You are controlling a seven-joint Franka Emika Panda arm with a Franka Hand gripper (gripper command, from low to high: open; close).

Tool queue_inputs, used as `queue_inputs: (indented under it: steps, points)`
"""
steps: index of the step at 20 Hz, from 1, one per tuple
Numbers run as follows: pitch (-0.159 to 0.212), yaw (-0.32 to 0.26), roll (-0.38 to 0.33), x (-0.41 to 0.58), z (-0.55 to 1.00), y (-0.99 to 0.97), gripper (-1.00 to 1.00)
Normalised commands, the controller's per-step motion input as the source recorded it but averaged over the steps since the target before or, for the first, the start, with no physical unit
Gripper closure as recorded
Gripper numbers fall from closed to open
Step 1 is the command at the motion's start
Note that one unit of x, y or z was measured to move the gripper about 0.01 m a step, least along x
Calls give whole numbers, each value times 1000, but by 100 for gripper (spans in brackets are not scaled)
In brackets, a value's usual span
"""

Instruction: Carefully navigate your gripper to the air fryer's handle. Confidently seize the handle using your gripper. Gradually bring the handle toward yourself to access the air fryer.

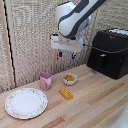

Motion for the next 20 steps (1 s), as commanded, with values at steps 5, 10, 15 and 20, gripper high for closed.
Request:
queue_inputs:
  steps: [5,10,15,20]
  points:
    - [-8,-125,-375,129,-55,-86,-100]
    - [-59,-53,-375,9,-48,-127,-100]
    - [-86,-7,-375,-3,-52,-207,-100]
    - [-113,39,-375,-13,-72,-290,-100]
